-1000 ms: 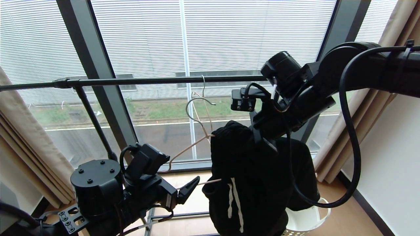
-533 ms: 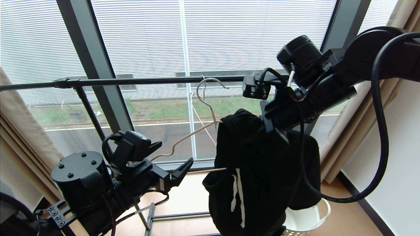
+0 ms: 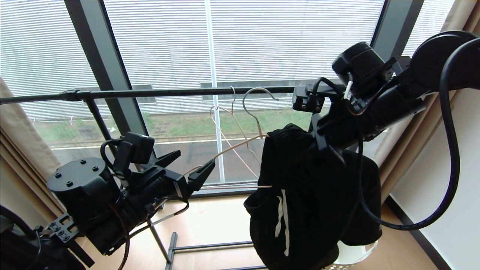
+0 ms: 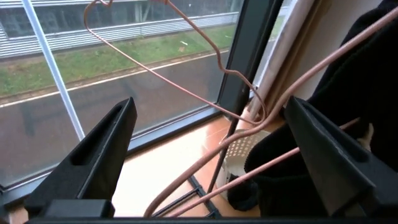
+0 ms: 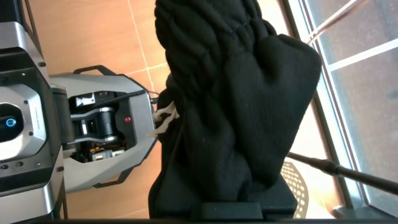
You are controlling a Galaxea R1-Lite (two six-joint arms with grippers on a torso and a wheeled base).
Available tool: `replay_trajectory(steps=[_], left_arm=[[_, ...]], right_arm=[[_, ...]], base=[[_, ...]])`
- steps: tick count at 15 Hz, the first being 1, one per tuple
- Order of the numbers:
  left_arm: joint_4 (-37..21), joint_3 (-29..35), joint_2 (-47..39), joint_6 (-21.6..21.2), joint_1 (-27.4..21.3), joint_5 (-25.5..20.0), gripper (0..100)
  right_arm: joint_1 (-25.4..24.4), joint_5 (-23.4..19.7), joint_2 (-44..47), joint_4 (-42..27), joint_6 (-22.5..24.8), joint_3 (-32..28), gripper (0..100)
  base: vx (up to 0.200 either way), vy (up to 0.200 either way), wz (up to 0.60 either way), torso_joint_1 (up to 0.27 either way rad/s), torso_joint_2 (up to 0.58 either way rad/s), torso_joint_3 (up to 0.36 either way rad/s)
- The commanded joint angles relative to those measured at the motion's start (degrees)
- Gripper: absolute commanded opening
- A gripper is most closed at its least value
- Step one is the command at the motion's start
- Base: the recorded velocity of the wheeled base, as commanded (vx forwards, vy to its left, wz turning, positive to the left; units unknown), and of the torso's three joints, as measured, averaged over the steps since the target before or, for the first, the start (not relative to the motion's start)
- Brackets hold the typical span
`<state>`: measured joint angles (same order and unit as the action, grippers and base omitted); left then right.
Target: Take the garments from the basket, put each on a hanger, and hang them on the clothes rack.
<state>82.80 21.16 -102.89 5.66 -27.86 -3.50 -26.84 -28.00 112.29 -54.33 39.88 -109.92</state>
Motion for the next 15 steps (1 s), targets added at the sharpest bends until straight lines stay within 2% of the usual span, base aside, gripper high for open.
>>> replay_trajectory(steps=[1, 2, 3, 4, 6, 8, 9, 11, 13, 15], left_arm=[[-0.62, 0.90, 0.41, 2.43, 3.07, -4.15, 100], [-0.97, 0.90, 0.85, 4.10, 4.30, -6.08, 100], [-1.94, 1.07, 1.73, 8.05, 6.15, -10.30, 100], [-2.64, 1.07, 2.34, 9.99, 7.29, -12.76, 100], [-3.26, 0.90, 3.92, 15.88, 11.68, -21.99, 100], [-3.26, 0.72, 3.92, 18.25, 14.58, -26.74, 100], [-3.17, -0.07, 3.92, 19.22, 16.17, -31.22, 100], [-2.82, -1.91, 3.92, 19.13, 17.48, -36.84, 100], [-2.82, -2.88, 3.66, 18.95, 17.31, -37.63, 100], [-2.82, -3.32, 2.87, 18.78, 16.61, -37.72, 100]], right_arm=[[1.62, -0.04, -1.28, -0.07, 0.03, 0.41, 0], [2.23, -0.12, -1.55, -0.07, -0.15, 0.41, 0], [3.11, -0.12, -2.34, -0.07, -0.41, 0.59, 0], [3.55, -0.21, -2.69, 0.02, -0.41, 0.76, 0], [4.52, -1.62, -3.92, 0.02, -0.50, 0.85, 0], [5.22, -3.11, -4.45, 0.02, -1.38, 0.76, 0], [5.22, -4.61, -5.06, 0.54, -2.87, 0.76, 0], [5.22, -5.13, -5.32, 2.13, -4.37, 0.85, 0], [5.22, -6.36, -6.12, 3.01, -5.07, 0.94, 0], [5.31, -10.58, -6.91, 3.09, -5.07, 0.94, 0]], base=[[0.000, 0.000, 0.00, 0.000, 0.00, 0.000], [0.000, 0.000, 0.00, 0.000, 0.00, 0.000], [0.000, 0.000, 0.00, 0.000, 0.00, 0.000], [0.000, 0.000, 0.00, 0.000, 0.00, 0.000], [0.000, 0.000, 0.00, 0.000, 0.00, 0.000], [0.000, 0.000, 0.00, 0.000, 0.00, 0.000], [0.000, 0.000, 0.00, 0.000, 0.00, 0.000], [0.000, 0.000, 0.00, 0.000, 0.00, 0.000], [0.000, 0.000, 0.00, 0.000, 0.00, 0.000], [0.000, 0.000, 0.00, 0.000, 0.00, 0.000]])
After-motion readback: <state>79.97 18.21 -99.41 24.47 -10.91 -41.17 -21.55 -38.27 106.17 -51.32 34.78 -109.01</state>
